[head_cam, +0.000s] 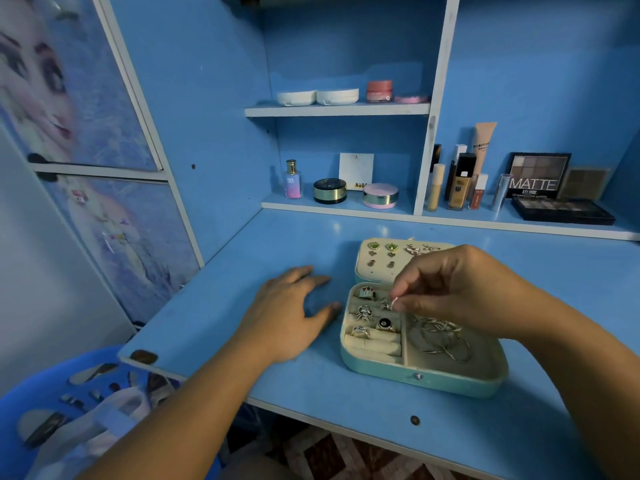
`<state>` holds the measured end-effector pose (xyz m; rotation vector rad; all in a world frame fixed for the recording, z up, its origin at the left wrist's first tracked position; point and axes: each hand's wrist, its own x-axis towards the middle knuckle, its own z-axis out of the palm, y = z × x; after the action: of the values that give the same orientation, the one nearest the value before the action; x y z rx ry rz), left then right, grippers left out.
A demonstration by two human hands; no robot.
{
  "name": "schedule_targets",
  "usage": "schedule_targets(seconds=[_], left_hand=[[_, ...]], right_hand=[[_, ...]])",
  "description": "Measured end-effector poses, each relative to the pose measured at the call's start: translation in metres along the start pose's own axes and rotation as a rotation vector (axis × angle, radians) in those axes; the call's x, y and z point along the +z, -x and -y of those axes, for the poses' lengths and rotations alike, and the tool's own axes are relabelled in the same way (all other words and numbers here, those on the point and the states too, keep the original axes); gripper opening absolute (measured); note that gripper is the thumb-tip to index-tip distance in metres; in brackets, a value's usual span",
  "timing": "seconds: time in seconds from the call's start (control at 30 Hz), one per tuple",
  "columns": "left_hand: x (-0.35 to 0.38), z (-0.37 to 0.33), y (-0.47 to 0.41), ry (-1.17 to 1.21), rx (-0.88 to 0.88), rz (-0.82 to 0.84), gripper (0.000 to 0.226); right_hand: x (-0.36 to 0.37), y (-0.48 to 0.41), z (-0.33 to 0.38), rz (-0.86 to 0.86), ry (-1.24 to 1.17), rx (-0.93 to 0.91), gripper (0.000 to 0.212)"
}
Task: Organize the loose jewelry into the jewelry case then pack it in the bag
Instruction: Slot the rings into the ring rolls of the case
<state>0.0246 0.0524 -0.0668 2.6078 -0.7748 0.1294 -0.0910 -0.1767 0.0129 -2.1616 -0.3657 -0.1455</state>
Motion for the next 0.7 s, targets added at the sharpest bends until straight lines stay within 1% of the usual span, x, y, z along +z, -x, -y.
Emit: schedule_targets(seconds=[0.07, 0.17, 0.3, 0.43, 0.53, 0.7], left_hand=[[0.001, 0.001, 0.001, 0.019, -0.013, -0.002, 0.072], [0.001, 0.001, 0.001, 0.034, -0.022, -0.007, 0.070], [0.001, 0.002, 0.001, 0.042, -0.027, -0.004, 0.072], [0.001, 0.002, 0.001, 0.051, -0.039, -0.002, 0.071], [0.000, 0.001, 0.002, 0.042, -0.032, -0.006, 0.064], [-0.001, 0.000, 0.002, 0.045, -0.033, 0.006, 0.069]], right_hand=[[-0.001, 0.002, 0.001, 0.084, 0.000, 0.048, 0.013], [0.002, 0.003, 0.004, 0.162, -0.016, 0.084, 0.012], [0.008, 0.002, 0.008, 0.238, 0.088, 0.091, 0.010], [0.012, 0.002, 0.012, 0.268, 0.144, 0.076, 0.007], [0.013, 0.003, 0.013, 0.279, 0.205, 0.069, 0.005], [0.015, 0.002, 0.010, 0.268, 0.267, 0.078, 0.008]])
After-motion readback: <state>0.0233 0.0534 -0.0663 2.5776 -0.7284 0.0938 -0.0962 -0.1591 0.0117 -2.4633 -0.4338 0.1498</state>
